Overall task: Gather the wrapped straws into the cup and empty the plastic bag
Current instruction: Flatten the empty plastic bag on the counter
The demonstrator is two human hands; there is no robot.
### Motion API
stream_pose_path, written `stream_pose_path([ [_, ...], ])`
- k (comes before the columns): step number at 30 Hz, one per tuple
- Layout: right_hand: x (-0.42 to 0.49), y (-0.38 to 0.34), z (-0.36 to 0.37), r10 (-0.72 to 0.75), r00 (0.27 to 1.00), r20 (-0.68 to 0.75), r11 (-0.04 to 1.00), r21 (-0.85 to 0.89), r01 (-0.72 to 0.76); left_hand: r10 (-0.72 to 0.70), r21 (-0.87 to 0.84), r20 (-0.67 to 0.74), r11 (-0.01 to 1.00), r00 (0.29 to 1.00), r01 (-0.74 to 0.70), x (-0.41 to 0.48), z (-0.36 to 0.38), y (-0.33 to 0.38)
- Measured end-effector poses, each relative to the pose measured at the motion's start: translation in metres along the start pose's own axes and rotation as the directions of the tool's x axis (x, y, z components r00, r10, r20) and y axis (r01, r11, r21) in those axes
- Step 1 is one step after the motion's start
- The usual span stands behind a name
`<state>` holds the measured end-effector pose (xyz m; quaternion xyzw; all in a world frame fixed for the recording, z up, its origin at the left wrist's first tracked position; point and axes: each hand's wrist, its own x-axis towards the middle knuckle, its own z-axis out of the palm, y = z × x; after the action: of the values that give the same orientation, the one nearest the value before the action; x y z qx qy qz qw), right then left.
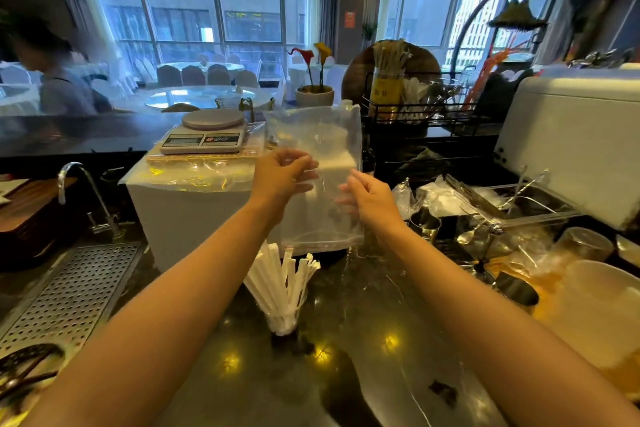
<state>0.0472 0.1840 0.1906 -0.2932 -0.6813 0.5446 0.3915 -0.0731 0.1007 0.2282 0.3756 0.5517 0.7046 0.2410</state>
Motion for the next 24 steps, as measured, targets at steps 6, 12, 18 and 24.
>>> stream_pose_path([
  [6, -0.007, 0.022, -0.034, 0.049, 0.996, -0.077, 0.994, -0.094, -0.056, -0.084, -0.047, 0.003, 0.995, 0.996, 0.085, 0.001, 0.038, -0.031],
  [12, -0.008, 0.049, -0.070, 0.143, 0.974, -0.176, 0.980, -0.116, -0.164, -0.180, 0.020, 0.013, 0.983, 0.984, 0.180, -0.003, 0.068, -0.059],
  [18, -0.010, 0.078, -0.098, 0.136, 0.955, -0.265, 0.946, -0.252, -0.204, -0.318, 0.177, 0.067, 0.937, 0.946, 0.302, -0.018, 0.089, -0.103],
  [24, -0.018, 0.114, -0.110, 0.167, 0.954, -0.251, 0.852, -0.451, -0.268, -0.285, 0.437, -0.050, 0.856, 0.957, 0.278, -0.035, 0.099, -0.158],
])
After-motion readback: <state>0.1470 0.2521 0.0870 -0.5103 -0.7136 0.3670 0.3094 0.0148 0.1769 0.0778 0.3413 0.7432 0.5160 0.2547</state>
